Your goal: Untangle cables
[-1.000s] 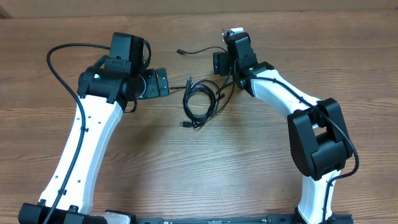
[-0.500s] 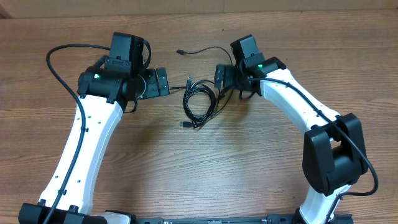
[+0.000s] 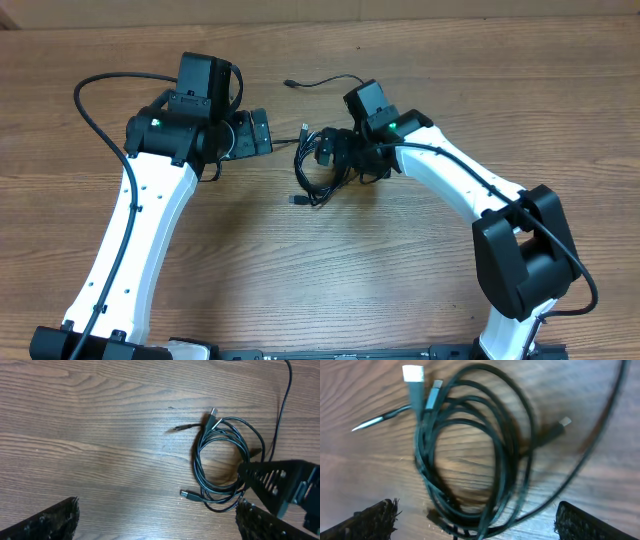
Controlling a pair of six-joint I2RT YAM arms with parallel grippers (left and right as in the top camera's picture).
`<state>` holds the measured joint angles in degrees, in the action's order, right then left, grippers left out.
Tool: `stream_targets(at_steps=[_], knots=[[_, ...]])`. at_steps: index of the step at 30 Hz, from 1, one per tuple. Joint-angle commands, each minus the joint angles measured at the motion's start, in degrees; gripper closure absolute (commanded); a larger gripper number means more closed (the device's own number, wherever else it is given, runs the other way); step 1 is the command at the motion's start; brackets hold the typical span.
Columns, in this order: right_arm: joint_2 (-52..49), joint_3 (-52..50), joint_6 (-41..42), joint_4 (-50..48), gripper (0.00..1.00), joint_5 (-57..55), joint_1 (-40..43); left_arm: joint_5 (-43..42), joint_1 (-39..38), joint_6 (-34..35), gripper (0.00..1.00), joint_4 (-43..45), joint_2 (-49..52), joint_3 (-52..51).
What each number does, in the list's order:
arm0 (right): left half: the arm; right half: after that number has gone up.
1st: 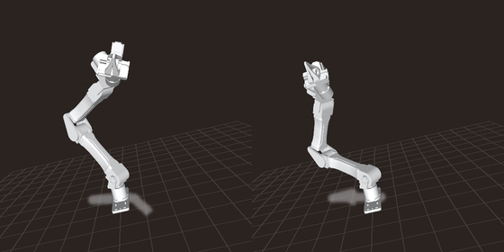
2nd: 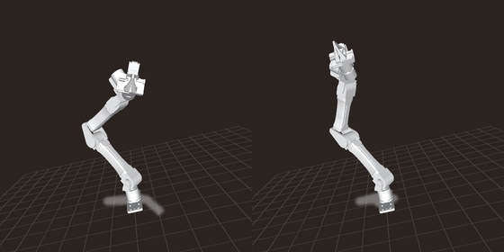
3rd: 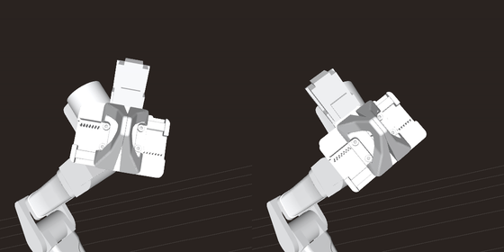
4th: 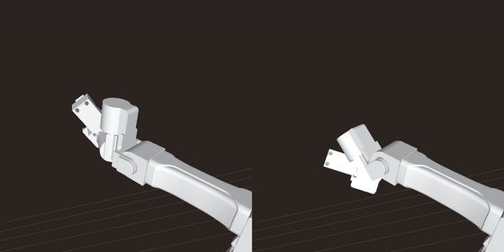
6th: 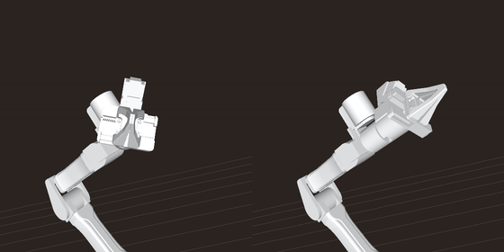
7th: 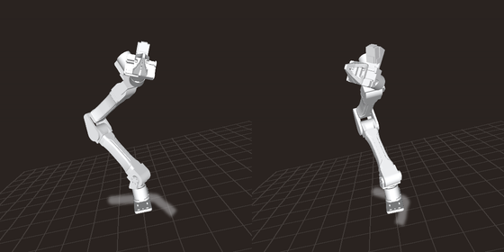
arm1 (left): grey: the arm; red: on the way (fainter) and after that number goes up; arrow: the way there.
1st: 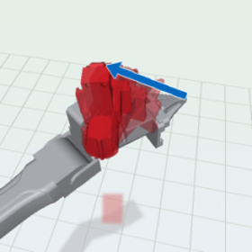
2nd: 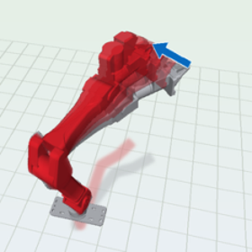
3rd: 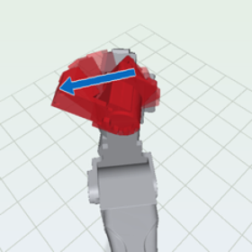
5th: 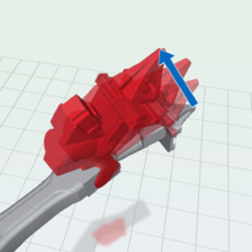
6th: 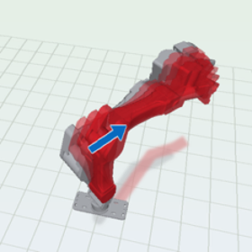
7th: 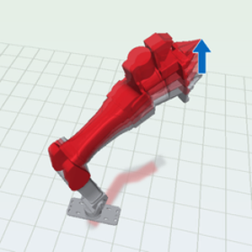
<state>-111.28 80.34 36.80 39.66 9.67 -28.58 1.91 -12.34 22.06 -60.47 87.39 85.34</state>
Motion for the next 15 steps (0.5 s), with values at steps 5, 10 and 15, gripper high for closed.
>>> stream_targets(at_steps=[5,10,15], knots=[[-2.1,-2.2,11.4,-3.6,0.00,-7.1,0.2,-0.5,-0.1,0.7,0.00,-1.7,0.3,0.5],[-5.6,-2.3,11.4,-4.0,0.11,-7.1,-0.4,-0.4,-0.1,0.7,0.00,-2.6,0.4,0.5],[-9.4,-2.3,11.4,-4.1,0.22,-7.0,-1.9,-0.4,-0.1,0.7,0.00,-2.6,0.4,0.5]])
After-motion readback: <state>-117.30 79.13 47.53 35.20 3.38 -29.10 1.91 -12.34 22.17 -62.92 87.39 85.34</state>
